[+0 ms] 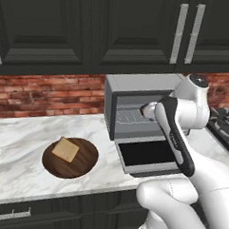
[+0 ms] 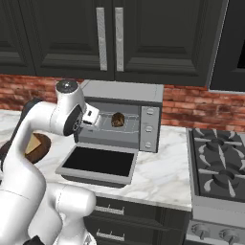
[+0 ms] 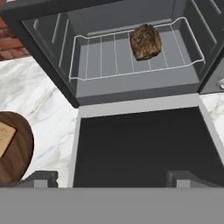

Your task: Pick up the heated bread from the toaster oven and place it in the bowl. Then move the bread bowl to the dining counter.

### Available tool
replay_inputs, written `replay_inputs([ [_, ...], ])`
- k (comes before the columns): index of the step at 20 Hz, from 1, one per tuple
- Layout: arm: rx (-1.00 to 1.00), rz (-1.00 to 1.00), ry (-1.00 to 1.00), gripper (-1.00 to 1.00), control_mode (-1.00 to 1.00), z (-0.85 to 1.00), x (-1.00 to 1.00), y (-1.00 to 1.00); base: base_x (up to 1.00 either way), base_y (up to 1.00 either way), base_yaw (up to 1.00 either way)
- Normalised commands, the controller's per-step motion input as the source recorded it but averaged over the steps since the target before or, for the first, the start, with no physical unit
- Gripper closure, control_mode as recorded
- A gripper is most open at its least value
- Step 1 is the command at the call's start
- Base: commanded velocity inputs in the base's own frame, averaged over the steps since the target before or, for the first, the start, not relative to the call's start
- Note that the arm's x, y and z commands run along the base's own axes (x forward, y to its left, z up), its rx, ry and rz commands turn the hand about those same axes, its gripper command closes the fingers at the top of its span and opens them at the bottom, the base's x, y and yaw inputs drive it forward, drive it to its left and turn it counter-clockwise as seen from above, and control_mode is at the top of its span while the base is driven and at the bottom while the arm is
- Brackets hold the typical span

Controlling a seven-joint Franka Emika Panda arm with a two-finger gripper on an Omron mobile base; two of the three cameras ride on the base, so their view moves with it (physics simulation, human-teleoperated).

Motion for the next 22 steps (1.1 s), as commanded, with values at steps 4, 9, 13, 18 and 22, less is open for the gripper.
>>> replay_inputs([
  [4,0.01,0.00,-0.20,-1.00,-1.00,-0.19,0.25,0.00,0.00,0.00,0.00],
  [9,0.00,0.00,-0.10,-1.00,-1.00,-0.05,0.26,0.00,0.00,0.00,0.00],
  [13,0.00,0.00,-0.06,-1.00,-1.00,-0.10,0.25,0.00,0.00,0.00,0.00],
  [18,0.00,0.00,-0.01,-1.00,-1.00,-0.14,0.30,0.00,0.00,0.00,0.00],
  [22,0.00,0.00,-0.05,-1.00,-1.00,-0.17,0.31,0.00,0.00,0.00,0.00],
])
